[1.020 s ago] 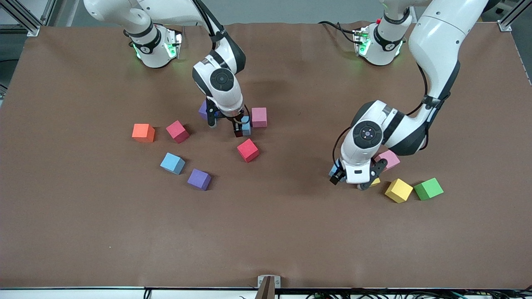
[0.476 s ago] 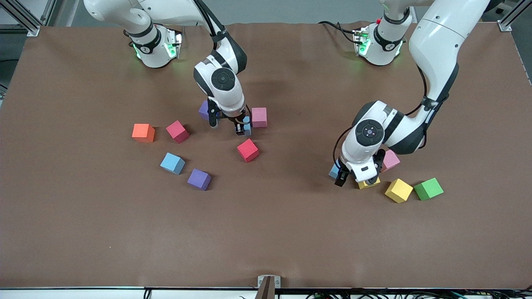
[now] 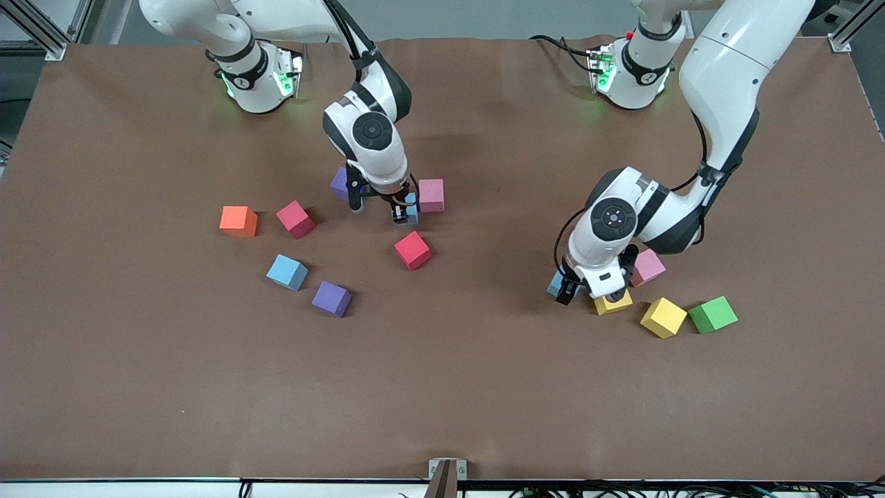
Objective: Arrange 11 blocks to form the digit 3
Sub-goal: 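Grasp the blue cube among the yellow cubes with the left gripper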
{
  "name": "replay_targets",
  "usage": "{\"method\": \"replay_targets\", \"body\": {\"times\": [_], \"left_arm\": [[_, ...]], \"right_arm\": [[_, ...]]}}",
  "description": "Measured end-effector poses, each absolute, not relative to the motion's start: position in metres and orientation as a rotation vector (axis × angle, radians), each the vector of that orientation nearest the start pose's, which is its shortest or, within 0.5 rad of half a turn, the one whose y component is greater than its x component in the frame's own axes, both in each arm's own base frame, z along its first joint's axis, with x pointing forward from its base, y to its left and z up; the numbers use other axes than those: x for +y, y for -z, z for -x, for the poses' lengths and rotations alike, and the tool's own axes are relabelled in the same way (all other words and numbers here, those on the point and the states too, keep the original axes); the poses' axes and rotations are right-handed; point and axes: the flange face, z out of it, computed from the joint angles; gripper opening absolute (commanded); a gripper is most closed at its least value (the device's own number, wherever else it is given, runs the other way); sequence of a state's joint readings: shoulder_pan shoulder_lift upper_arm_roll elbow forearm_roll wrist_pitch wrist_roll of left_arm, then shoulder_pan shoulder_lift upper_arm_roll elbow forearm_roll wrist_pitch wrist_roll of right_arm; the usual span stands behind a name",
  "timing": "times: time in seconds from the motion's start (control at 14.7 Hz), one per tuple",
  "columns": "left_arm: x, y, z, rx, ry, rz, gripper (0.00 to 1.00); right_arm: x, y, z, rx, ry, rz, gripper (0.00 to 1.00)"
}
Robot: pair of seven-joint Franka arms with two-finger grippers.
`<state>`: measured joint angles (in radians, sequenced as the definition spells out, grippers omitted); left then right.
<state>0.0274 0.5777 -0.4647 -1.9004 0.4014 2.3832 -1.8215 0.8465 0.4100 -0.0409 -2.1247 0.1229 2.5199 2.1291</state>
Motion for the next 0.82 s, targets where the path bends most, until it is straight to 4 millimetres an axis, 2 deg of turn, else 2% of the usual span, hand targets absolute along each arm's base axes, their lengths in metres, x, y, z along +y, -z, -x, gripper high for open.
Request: {"method": "replay_targets", "body": {"times": [0.48, 0.54, 0.75, 0.82], "left_arm": [[-0.244, -0.217, -0.578, -1.732, 0.052, 2.658, 0.98], [-0.244, -0.214, -0.578, -1.731, 0.051, 2.662, 0.92], [-0.244, -0.209, -0.576, -1.720, 0.049, 2.668, 0.57], [-0.244, -0.209, -0.576, -1.718, 0.050, 2.669, 0.50]], "right_arm": [[0.415, -0.213, -0.377, 2.086, -0.090, 2.383, 0.01], [0.415, -0.213, -0.376, 2.093, -0.090, 2.378, 0.01], [0.415, -0.213, -0.372, 2.119, -0.089, 2.360, 0.01], [0.415, -0.213, -0.372, 2.124, -0.089, 2.355, 0.01]]}}
